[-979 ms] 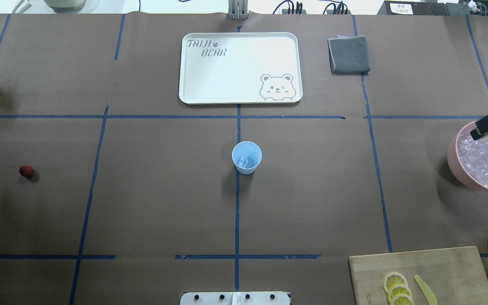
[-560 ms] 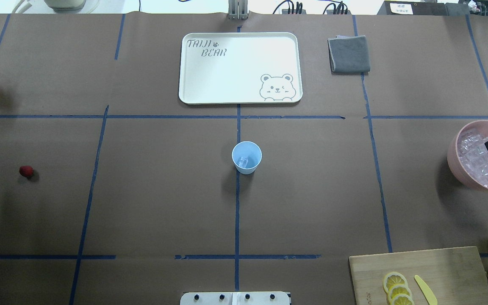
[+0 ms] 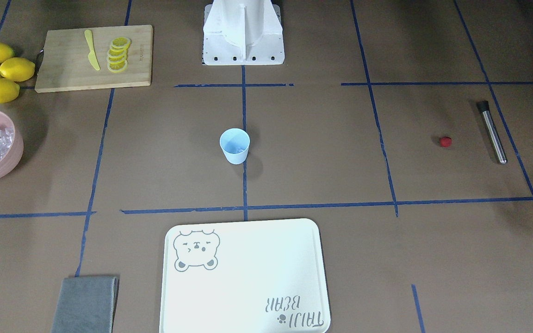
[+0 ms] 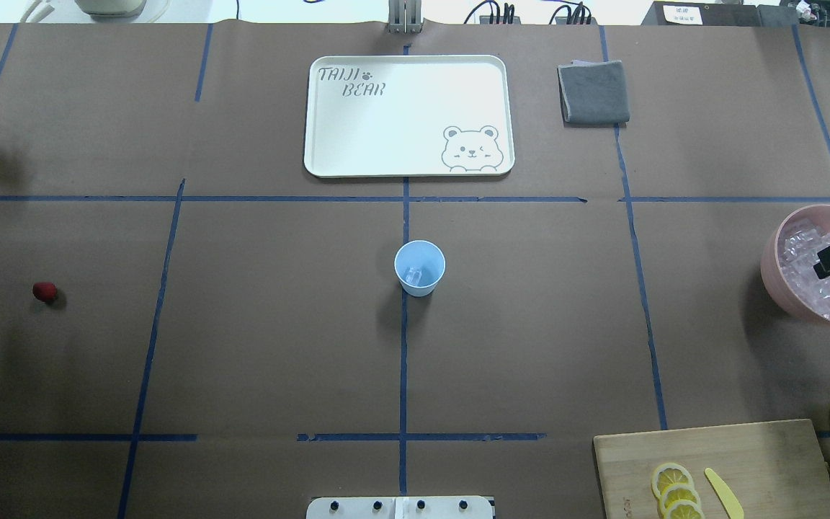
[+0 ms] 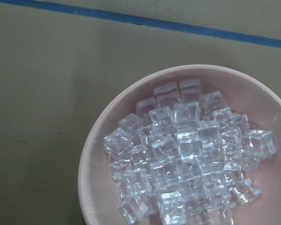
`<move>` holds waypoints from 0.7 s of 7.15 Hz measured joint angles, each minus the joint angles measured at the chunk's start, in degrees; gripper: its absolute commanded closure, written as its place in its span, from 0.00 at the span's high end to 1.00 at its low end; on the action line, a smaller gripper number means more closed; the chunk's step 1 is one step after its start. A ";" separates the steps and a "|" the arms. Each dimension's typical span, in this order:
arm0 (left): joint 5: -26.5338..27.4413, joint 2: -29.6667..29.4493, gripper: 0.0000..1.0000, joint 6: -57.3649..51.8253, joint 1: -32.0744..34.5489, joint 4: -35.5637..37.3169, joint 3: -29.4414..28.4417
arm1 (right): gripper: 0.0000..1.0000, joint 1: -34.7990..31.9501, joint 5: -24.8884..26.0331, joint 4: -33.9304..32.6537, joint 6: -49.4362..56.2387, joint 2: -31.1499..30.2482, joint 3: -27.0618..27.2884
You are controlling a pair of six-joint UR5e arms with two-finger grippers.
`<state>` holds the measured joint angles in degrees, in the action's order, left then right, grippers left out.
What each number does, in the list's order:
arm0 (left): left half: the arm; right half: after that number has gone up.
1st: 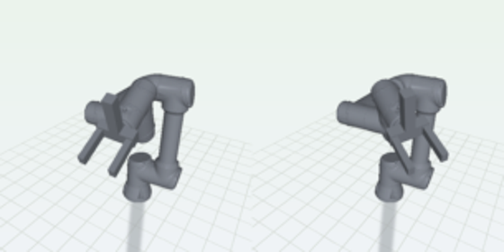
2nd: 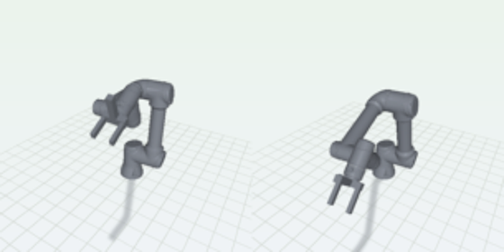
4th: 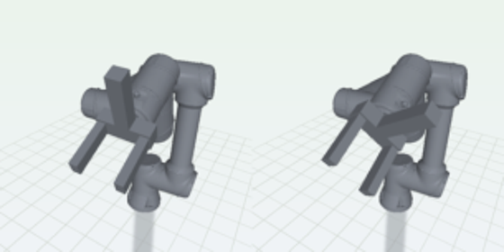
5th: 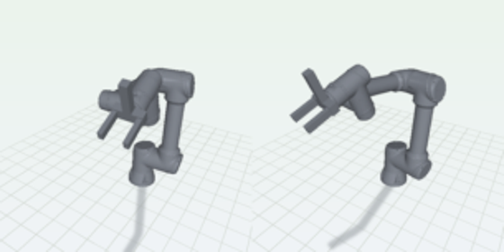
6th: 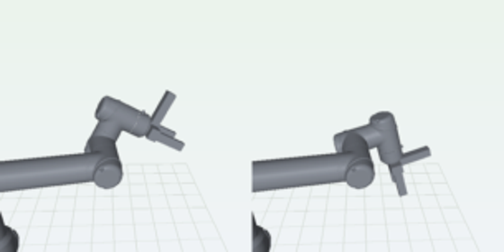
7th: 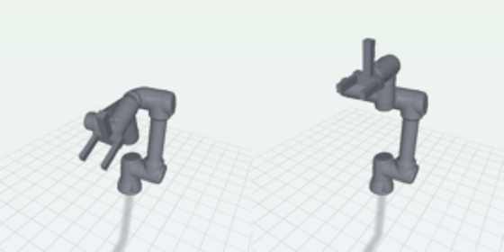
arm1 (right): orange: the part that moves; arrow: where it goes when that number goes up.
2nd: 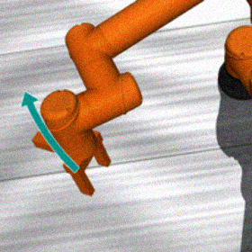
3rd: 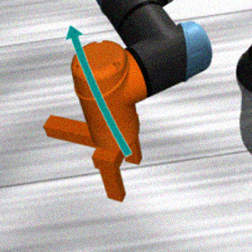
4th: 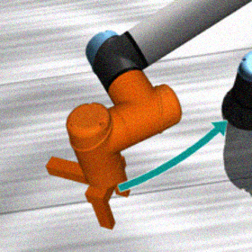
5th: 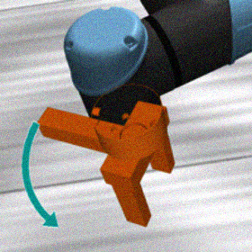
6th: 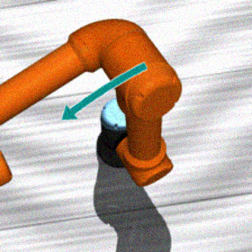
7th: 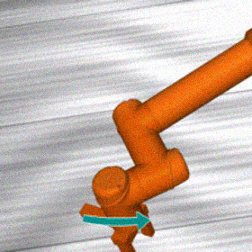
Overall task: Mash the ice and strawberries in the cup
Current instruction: 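Lower the right gripper into the bowl and grasp another ice cube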
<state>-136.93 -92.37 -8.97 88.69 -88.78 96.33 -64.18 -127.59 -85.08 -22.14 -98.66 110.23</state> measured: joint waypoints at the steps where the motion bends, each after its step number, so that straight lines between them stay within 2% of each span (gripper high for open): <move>1: 0.02 0.00 1.00 0.00 0.00 -0.04 0.00 | 0.90 0.80 0.31 0.04 0.07 0.06 -1.17; 5: 0.05 -0.02 1.00 0.00 -0.01 -0.07 0.07 | 0.64 1.94 0.39 0.03 0.26 0.41 -4.12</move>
<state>-136.89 -92.40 -8.96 88.68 -88.86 96.40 -62.24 -127.20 -85.06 -21.87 -98.25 106.12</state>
